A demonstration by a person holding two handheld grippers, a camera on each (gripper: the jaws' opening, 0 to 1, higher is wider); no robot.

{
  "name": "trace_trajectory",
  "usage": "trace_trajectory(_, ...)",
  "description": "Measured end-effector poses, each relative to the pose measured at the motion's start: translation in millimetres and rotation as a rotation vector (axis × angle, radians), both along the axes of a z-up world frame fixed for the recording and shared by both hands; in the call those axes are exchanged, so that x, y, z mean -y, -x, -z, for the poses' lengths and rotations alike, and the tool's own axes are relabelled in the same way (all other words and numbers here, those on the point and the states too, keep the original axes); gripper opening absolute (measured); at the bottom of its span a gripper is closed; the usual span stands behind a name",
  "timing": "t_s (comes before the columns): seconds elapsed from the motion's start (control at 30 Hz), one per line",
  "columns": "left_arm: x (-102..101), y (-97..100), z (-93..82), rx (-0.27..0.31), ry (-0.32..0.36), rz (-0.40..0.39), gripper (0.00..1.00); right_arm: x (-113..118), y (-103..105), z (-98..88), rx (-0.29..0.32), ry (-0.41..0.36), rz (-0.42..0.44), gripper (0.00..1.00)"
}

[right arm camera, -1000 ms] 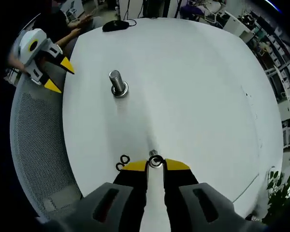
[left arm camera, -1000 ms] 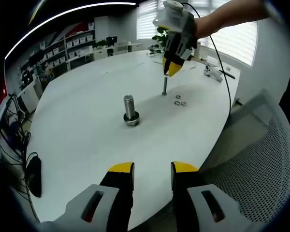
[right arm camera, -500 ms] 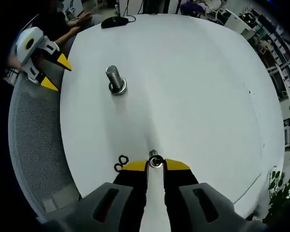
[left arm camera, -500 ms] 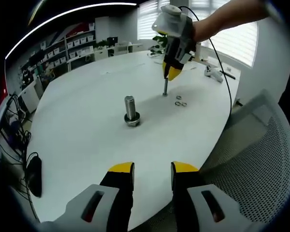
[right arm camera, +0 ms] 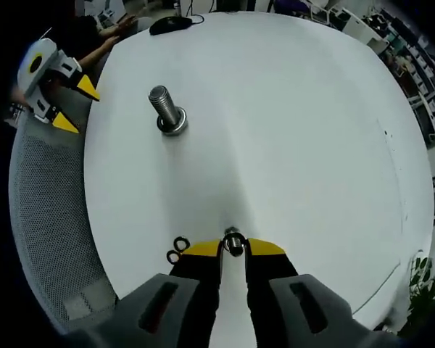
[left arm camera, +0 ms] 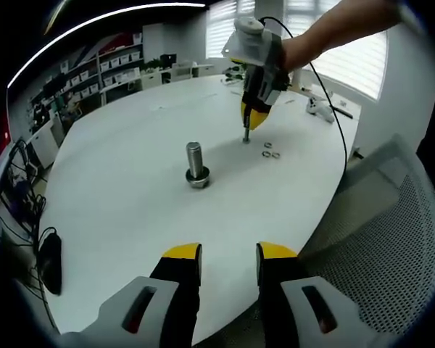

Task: Place the washer onto the threaded stud by aligning its center hole with the stud, sliding it down to the base, and recovering from edge contact or off-axis alignment until the washer reaches the visible bottom stop.

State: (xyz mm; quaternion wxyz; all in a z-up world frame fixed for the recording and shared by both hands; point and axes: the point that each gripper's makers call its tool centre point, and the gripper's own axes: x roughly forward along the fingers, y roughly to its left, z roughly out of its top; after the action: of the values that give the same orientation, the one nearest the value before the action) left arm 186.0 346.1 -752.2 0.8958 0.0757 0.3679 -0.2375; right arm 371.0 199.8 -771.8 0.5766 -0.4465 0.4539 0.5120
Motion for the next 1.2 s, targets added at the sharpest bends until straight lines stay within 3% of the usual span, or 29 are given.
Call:
trace_trajectory(0.4, -0.5, -0.3, 0.3, -0.001, 0.007, -0.004, 0.28, 0.8, -0.2, 19.3, -0.035, 0.026, 0.015, 0.15)
trace_trajectory(1.2, 0.0, -0.3, -1.5, 0.004, 0.012, -0.005, 0.28, 6.7, 2.4, 22.9, -0.036, 0.025, 0.061, 0.2)
